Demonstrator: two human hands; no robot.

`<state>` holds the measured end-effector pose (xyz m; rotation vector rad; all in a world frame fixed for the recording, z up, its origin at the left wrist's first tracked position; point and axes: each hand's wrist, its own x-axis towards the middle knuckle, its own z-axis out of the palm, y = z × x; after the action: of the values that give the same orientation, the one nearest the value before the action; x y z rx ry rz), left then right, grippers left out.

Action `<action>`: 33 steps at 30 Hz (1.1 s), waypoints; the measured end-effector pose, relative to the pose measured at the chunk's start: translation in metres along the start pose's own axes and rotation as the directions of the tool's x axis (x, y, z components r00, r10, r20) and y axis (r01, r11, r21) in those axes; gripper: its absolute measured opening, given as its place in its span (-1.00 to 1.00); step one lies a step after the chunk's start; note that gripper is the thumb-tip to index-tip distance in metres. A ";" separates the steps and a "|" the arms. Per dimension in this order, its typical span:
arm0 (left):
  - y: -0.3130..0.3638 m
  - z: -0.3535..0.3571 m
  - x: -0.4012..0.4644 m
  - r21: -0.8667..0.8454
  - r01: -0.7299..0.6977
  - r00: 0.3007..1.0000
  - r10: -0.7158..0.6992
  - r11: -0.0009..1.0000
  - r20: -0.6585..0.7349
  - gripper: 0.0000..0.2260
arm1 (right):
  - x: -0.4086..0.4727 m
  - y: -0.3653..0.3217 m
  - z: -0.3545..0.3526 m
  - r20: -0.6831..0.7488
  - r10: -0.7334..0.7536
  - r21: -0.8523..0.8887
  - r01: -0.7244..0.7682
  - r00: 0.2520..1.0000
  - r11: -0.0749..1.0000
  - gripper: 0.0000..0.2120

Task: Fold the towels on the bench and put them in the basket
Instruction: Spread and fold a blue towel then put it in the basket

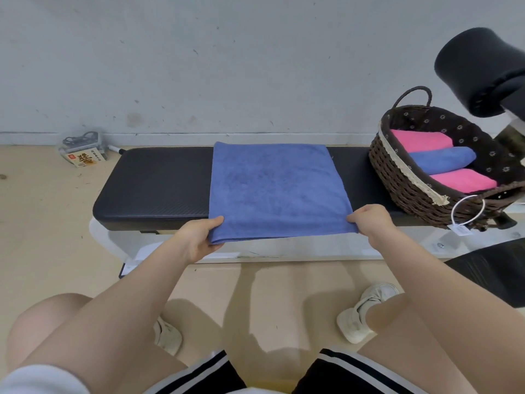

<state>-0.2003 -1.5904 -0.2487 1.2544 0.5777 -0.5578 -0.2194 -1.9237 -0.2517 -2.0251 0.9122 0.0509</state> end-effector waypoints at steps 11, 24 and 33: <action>-0.005 0.004 0.001 0.131 0.040 0.998 -0.034 0.991 -0.046 -0.78 | -0.012 0.013 0.016 0.315 0.239 0.435 -0.364 0.919 0.824 -0.47; -0.001 -0.008 -0.006 0.316 -0.078 0.992 0.106 0.945 -0.073 -0.89 | -0.032 0.008 -0.004 0.209 -0.073 0.214 0.027 0.975 0.976 -0.91; 0.022 -0.007 -0.038 0.264 -0.282 0.959 0.275 0.922 0.065 -0.64 | -0.059 -0.011 -0.038 0.277 -0.320 0.665 0.060 0.906 0.744 -0.77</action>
<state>-0.2137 -1.5763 -0.2090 1.5562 0.2961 -0.4217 -0.2665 -1.9137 -0.1994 -1.3708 0.3793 0.0048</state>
